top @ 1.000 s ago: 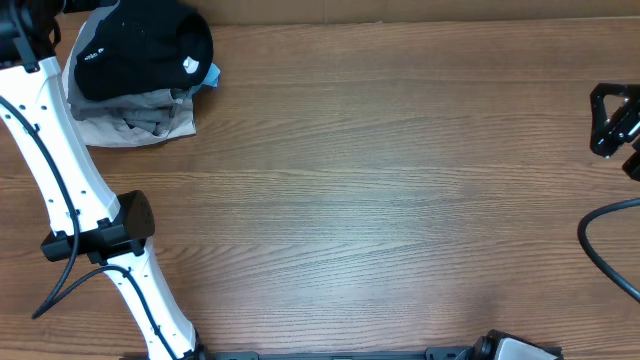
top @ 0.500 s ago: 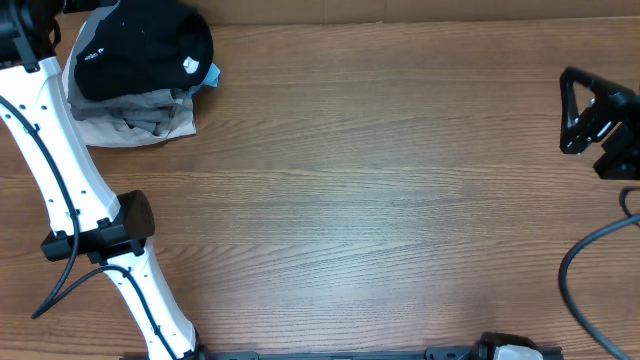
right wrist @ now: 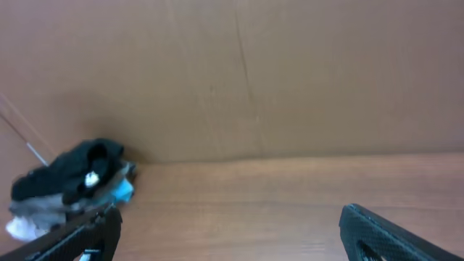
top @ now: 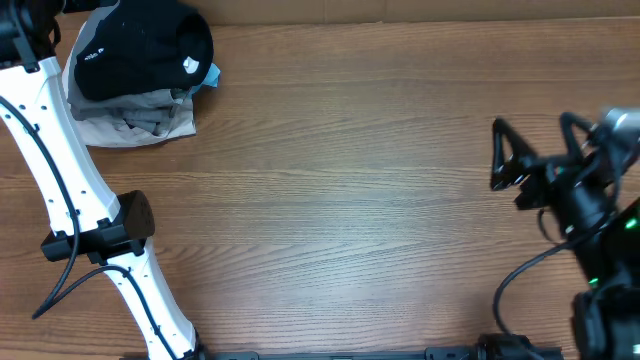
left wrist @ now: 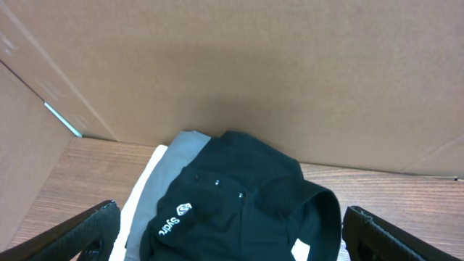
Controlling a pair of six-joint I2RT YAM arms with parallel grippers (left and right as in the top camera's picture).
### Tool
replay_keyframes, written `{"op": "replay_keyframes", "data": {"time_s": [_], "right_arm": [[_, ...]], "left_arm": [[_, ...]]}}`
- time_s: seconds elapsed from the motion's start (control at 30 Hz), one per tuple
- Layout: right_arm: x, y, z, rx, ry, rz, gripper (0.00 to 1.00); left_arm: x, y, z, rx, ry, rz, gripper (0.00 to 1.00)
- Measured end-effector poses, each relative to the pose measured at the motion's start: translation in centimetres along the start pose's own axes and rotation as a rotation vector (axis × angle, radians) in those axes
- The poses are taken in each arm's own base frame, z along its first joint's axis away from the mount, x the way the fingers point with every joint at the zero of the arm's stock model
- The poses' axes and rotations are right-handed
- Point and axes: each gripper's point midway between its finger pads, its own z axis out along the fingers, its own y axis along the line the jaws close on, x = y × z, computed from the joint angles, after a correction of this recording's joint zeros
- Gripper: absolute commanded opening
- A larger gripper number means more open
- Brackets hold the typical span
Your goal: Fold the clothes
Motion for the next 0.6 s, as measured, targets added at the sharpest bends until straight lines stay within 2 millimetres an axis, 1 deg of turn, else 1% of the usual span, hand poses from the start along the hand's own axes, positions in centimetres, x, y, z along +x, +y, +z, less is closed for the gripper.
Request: {"op": "replay_keyframes", "data": {"time_s": [0.03,0.23,0.4,0.6], "right_arm": [[1.2,-0.2,0.1,-0.003,-0.015,-0.005,1.00],[6.3,-0.6,0.4,-0.035,-0.073,-0.025,1.00],[9.6,-0.3,0.1,-0.075,-0.161,-0.051,1.00],[12.5,-0.7,-0.2,-0.072,-0.197,-0.056,1.00]], "left_arm": [[0.0,0.0,0.0,0.000,0.000,0.000,1.00],[0.0,0.0,0.0,0.000,0.000,0.000,1.00],[0.0,0.0,0.0,0.000,0.000,0.000,1.00],[0.0,0.0,0.0,0.000,0.000,0.000,1.00]]}}
